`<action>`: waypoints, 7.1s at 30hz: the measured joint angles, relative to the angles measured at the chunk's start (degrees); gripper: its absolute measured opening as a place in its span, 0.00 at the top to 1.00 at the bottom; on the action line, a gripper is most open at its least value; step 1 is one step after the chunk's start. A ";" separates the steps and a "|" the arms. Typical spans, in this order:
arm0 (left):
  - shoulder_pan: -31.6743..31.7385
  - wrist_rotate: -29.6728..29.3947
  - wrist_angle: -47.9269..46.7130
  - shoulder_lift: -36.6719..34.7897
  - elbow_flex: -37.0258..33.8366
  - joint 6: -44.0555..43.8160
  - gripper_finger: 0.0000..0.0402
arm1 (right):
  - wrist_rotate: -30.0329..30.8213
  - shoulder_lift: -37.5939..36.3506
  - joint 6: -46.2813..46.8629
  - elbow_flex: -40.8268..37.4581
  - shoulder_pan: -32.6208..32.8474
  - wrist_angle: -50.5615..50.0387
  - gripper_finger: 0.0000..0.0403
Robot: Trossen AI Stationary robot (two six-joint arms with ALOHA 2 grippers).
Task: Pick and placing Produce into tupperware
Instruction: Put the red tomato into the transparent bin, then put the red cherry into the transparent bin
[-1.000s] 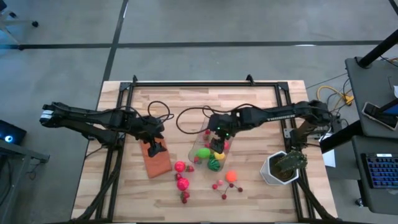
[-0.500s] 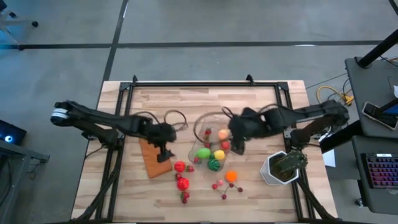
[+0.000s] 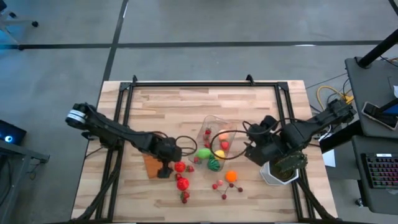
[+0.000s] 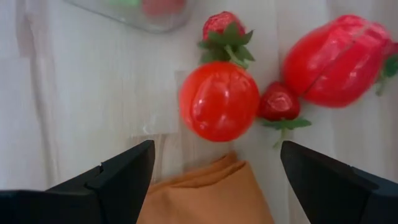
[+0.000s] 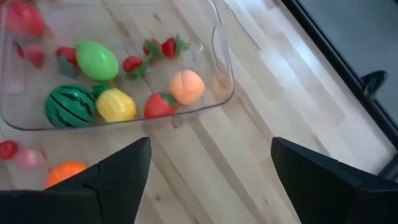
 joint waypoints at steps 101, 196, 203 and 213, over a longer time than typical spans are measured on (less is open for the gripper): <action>7.49 -20.85 4.11 12.45 27.17 -4.29 0.30 | 2.93 -9.29 12.92 -13.94 10.97 -0.31 0.19; 7.57 -13.31 -4.21 -34.37 -24.65 -16.51 0.16 | -41.27 38.76 -8.74 8.23 7.72 16.57 0.40; 7.57 -13.31 -4.20 -34.35 -24.65 -16.51 0.16 | -43.14 38.78 -9.74 7.28 8.69 18.59 0.48; 7.57 -13.32 -4.17 -34.35 -24.65 -16.54 0.16 | -43.12 38.78 -10.42 4.73 8.69 19.43 0.48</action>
